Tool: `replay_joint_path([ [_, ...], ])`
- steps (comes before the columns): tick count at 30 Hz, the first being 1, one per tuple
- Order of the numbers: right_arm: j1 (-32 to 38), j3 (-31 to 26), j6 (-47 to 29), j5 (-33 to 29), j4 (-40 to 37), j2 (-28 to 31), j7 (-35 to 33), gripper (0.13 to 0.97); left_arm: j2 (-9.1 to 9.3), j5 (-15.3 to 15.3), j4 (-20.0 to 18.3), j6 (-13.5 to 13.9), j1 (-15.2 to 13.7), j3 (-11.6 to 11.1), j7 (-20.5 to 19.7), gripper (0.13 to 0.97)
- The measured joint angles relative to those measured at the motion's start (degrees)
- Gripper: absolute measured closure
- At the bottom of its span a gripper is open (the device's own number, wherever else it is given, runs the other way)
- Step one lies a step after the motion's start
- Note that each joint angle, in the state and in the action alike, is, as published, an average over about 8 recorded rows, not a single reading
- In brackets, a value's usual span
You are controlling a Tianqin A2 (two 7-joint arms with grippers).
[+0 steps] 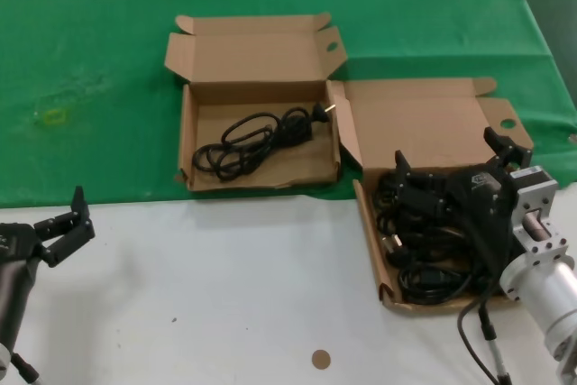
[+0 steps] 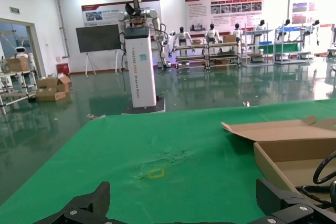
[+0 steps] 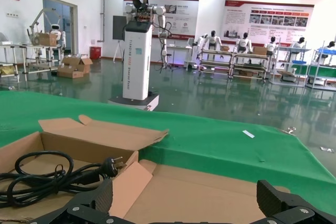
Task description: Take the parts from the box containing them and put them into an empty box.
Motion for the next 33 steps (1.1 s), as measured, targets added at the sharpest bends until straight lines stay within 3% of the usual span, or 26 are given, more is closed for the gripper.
replay_joint_path([
  [33, 0.0, 0.0, 0.0, 0.0, 0.0, 0.0, 0.0, 0.129, 0.0, 0.0, 0.0, 0.0, 0.0, 0.0, -0.01, 0.132],
])
